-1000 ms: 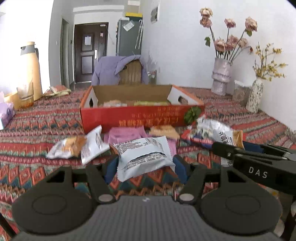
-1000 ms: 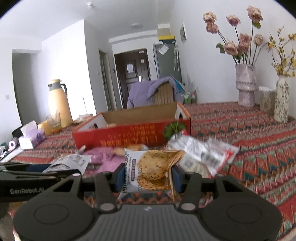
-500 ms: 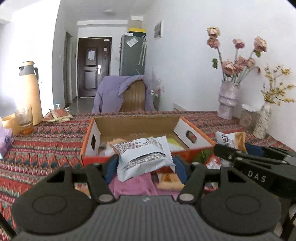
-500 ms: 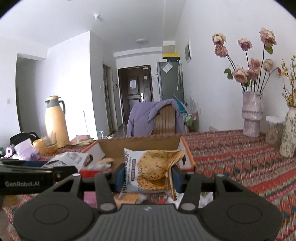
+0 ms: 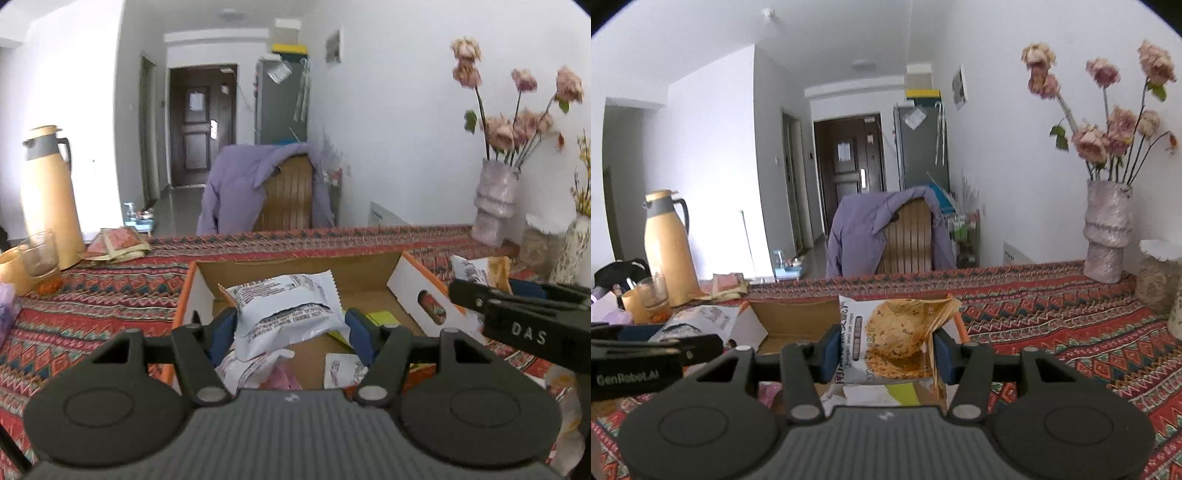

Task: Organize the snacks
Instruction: 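Carry both packets into the box and open both grippers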

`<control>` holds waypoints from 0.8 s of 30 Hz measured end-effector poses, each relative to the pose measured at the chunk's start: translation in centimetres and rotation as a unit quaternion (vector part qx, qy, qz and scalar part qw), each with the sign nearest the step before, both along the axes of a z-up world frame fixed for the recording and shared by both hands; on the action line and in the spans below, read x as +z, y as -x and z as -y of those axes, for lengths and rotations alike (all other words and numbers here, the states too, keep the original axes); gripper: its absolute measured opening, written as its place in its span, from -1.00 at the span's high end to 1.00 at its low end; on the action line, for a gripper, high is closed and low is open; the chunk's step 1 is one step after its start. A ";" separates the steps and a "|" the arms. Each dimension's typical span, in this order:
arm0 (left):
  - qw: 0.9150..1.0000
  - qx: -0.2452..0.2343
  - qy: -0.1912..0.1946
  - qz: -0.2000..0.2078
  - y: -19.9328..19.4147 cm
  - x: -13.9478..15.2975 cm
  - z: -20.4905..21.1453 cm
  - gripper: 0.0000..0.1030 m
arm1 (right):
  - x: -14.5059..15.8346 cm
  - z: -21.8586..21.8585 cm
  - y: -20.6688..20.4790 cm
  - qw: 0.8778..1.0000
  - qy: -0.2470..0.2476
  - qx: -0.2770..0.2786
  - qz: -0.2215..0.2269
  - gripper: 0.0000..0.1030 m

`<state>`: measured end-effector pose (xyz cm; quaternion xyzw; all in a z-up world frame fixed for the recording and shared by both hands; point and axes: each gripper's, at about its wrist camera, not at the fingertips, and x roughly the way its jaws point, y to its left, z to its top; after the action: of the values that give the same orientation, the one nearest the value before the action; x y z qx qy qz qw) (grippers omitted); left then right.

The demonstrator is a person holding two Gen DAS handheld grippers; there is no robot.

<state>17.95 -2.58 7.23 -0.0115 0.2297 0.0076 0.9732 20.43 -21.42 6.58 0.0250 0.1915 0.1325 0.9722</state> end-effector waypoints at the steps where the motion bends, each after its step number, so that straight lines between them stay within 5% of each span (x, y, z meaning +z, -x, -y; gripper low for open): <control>1: 1.000 0.001 -0.002 -0.004 -0.7 -0.2 -0.1 -0.26 | -0.1 -0.2 -0.9 1.000 0.000 0.002 -0.010 0.03; 11: 0.998 0.027 -0.028 -0.048 -4.9 -2.8 -0.3 -0.35 | -3.1 -2.2 -6.2 0.995 0.036 -0.001 -0.095 -0.20; 15: 0.998 0.034 -0.023 -0.050 -5.0 -3.3 -1.1 -0.69 | -3.9 -2.1 -6.3 0.993 0.037 -0.005 -0.110 -0.31; 17: 0.998 0.043 -0.016 -0.040 -4.7 -3.1 -1.6 -0.97 | -3.9 -1.7 -6.1 0.993 0.029 0.001 -0.112 -0.70; 19: 0.998 0.057 -0.005 -0.026 -4.2 -2.8 -2.3 -1.00 | -3.8 -1.3 -5.7 0.994 0.022 0.001 -0.108 -0.97; 24: 0.997 0.067 0.020 -0.025 -3.6 -2.5 -3.4 -1.00 | -3.4 -0.7 -5.1 0.995 0.019 0.000 -0.102 -1.00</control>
<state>21.53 0.77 4.71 -0.0463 0.2530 0.0688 0.9639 25.57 -20.75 3.13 0.0200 0.2917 0.1261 0.9480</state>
